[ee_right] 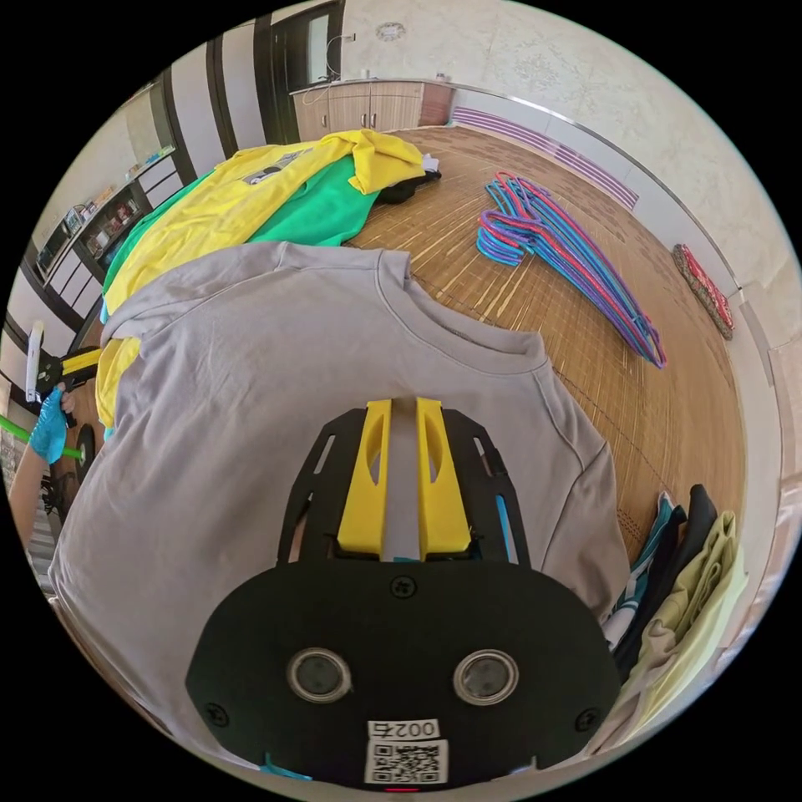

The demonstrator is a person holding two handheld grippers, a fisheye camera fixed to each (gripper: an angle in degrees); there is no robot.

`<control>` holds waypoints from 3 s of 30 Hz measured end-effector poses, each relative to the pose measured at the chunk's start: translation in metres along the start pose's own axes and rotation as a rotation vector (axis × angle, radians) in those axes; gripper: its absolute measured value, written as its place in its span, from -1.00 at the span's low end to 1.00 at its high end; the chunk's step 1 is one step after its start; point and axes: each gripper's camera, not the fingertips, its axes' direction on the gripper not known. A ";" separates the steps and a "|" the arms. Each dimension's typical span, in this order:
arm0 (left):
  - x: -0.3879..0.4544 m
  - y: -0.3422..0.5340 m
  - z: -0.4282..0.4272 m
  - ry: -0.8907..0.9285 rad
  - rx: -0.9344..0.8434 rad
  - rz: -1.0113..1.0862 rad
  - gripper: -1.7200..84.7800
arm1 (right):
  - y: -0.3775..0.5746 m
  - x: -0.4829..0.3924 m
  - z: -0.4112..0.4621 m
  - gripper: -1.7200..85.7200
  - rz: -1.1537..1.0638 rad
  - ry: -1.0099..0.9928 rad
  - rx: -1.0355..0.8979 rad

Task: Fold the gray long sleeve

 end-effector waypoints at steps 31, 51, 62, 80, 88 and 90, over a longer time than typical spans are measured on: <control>-0.049 -0.071 -0.114 -0.094 -0.026 0.255 -0.98 | -0.158 0.001 0.030 -0.84 0.086 0.051 0.162; -0.130 -0.059 -0.090 -0.102 -0.113 0.029 -0.82 | -0.192 0.020 0.032 -0.72 0.093 -0.078 0.092; -0.143 -0.010 -0.073 0.120 -0.096 0.043 -0.76 | -0.209 0.010 0.057 -0.71 0.160 -0.103 0.070; -0.161 0.002 -0.236 0.092 0.078 0.280 -0.98 | -0.201 -0.063 0.051 -0.87 0.003 0.218 0.173; -0.155 -0.024 -0.205 -0.026 -0.077 0.177 -0.98 | -0.198 -0.060 0.074 -0.85 0.051 0.169 0.067; -0.155 -0.031 -0.196 -0.030 -0.113 0.144 -0.98 | -0.194 -0.058 0.075 -0.84 0.043 0.137 0.061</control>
